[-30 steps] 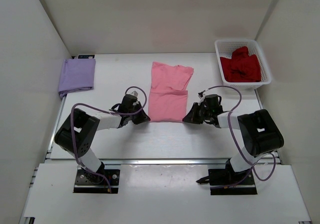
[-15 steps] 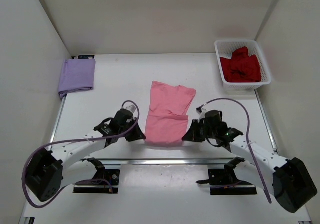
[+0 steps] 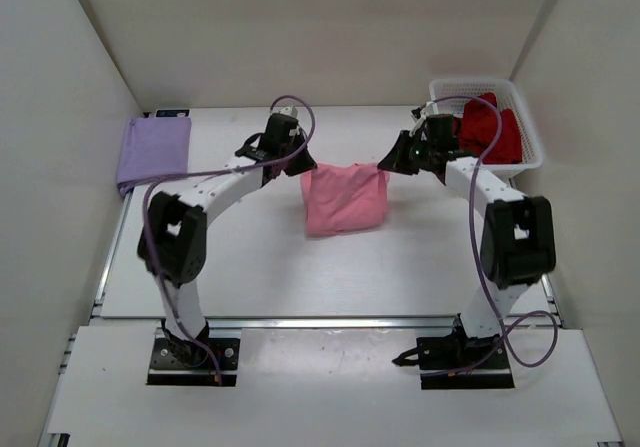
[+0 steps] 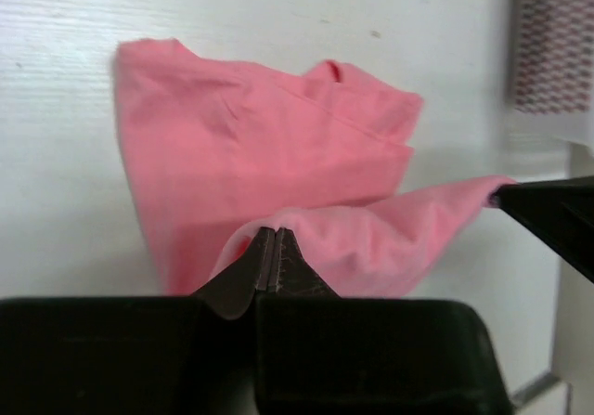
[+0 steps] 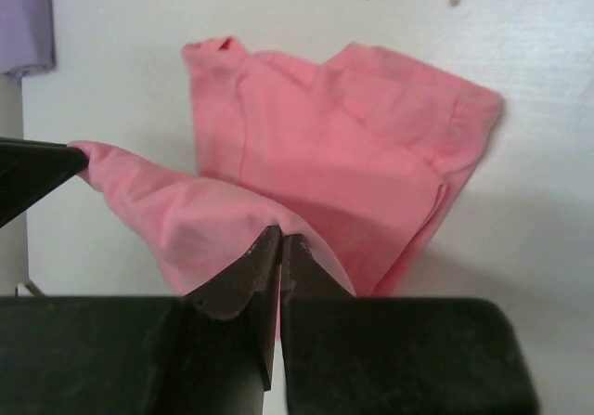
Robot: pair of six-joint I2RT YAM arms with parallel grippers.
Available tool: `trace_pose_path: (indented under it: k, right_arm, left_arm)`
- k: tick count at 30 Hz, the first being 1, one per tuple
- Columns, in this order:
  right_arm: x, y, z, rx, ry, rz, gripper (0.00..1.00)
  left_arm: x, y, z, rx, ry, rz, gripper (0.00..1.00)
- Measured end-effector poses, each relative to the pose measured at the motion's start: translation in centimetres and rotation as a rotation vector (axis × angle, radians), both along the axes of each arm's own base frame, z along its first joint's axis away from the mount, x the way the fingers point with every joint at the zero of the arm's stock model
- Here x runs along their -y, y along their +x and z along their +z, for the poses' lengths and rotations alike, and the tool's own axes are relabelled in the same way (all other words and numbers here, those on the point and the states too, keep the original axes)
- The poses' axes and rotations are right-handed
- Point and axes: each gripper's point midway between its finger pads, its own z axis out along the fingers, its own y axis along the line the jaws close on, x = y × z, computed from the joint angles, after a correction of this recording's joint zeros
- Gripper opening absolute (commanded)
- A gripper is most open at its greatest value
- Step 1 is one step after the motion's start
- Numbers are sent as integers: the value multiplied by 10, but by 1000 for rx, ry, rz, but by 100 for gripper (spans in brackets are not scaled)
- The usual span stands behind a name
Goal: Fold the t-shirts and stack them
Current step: Fold the long partially folded tshirt into a neat square
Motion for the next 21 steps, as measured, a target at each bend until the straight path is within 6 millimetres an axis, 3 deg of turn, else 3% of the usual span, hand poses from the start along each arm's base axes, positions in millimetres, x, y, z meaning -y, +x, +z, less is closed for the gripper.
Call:
trace_pose_path:
  k: [6, 10, 11, 12, 13, 14, 16, 19, 21]
  right_arm:
    - [8, 47, -42, -79, 16, -7, 0]
    - [3, 91, -43, -81, 23, 9, 2]
    - [1, 100, -41, -72, 21, 15, 8]
    - [-2, 108, -38, -62, 18, 19, 18]
    - [-4, 116, -35, -49, 14, 23, 24]
    - [-5, 120, -31, -40, 10, 25, 32]
    - [-7, 124, -25, -31, 1, 32, 40]
    - [-9, 121, -14, -11, -29, 44, 42]
    - [-8, 114, -4, -5, -50, 45, 42]
  left_arm:
    - [-19, 53, -57, -77, 88, 89, 0]
    - [-36, 70, -72, -99, 98, 141, 3]
    - [-39, 73, -74, -102, 97, 150, 8]
    - [-40, 76, -73, -100, 93, 156, 23]
    - [-41, 80, -72, -96, 89, 160, 28]
    - [-41, 85, -68, -89, 81, 163, 44]
    - [-43, 95, -62, -74, 70, 159, 63]
    - [-50, 99, -58, -62, 50, 165, 75]
    - [-60, 90, -63, -63, 20, 170, 77]
